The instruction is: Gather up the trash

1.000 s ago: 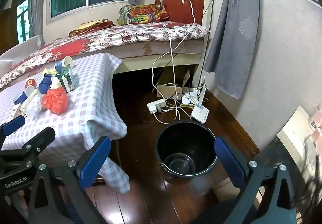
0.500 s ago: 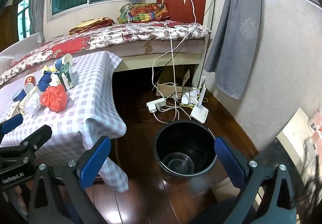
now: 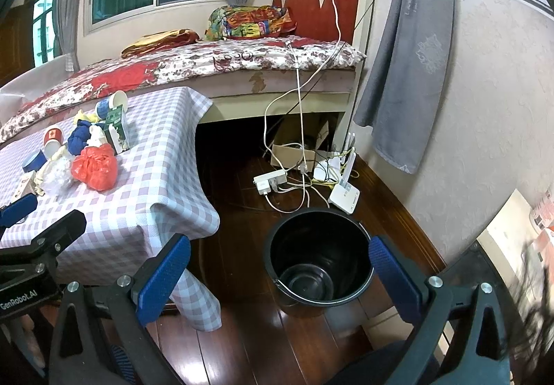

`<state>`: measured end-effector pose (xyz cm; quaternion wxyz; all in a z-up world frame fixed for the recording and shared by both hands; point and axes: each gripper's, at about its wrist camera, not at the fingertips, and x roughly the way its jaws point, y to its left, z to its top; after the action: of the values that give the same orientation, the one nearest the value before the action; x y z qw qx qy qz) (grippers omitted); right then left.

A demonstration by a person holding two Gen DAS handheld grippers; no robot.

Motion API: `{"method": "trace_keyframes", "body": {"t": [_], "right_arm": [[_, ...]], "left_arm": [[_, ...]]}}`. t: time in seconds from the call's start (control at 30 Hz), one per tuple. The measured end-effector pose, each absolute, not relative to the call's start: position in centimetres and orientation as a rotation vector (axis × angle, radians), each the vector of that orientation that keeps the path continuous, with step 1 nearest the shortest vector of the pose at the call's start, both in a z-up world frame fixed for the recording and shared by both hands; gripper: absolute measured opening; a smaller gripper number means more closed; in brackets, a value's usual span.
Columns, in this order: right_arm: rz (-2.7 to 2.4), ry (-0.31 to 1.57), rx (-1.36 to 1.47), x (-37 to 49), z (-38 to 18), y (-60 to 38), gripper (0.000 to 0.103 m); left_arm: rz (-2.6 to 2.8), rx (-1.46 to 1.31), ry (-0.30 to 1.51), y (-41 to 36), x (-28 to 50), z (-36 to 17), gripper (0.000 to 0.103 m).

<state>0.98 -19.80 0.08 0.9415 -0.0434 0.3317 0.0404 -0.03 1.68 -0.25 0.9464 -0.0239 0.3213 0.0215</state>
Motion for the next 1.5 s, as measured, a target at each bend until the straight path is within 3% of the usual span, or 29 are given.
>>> {"method": "trace_keyframes", "body": {"t": [1.5], "right_arm": [[0.089,0.677,-0.089,0.78,0.14,-19.54,0.103]], "left_arm": [[0.052,-0.063,0.657,1.89,-0.5,-0.55,0.103]]}}
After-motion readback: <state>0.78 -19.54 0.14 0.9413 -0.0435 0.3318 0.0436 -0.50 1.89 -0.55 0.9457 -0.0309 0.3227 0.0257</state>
